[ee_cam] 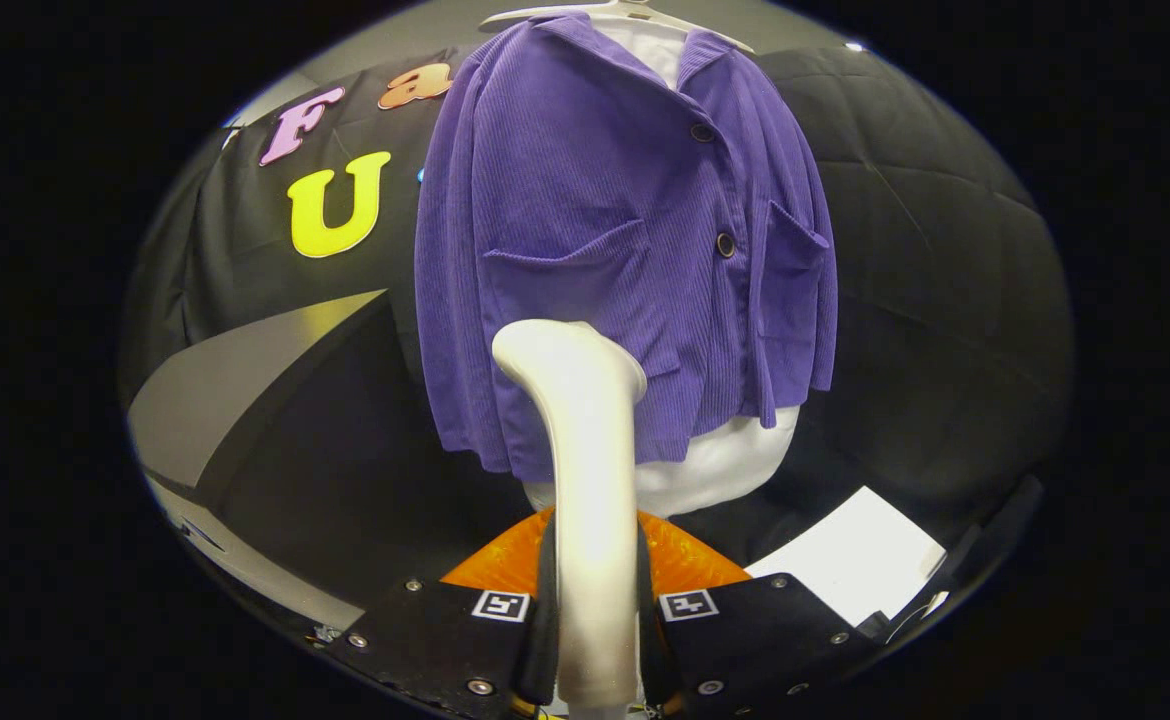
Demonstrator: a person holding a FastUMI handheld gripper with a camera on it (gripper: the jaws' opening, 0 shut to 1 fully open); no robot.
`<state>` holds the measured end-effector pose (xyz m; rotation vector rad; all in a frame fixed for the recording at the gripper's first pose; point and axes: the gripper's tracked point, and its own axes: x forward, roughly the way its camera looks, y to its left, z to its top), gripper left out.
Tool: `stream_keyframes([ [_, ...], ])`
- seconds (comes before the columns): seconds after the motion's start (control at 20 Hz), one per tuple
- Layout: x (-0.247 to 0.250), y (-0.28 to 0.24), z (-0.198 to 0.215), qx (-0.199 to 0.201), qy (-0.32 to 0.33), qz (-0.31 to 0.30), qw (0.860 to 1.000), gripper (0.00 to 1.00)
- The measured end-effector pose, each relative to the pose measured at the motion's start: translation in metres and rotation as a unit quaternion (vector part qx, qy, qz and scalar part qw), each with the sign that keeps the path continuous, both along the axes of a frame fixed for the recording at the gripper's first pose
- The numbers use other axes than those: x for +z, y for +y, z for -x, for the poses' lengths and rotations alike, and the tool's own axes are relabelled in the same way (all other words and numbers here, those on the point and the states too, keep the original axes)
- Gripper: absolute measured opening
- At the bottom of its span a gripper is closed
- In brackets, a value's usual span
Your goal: Iron the clothes twice with a garment steamer, once on the left side and once on the right side.
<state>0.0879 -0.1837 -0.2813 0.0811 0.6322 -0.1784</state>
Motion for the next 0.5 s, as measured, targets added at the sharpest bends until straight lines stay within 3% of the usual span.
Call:
stream_keyframes([
  [0.2, 0.019, -0.008, 0.019, -0.005, -0.017, -0.003, 1.000, 0.33],
  [0.5, 0.107, -0.038, 0.021, 0.001, -0.083, 0.017, 0.996, 0.33],
])
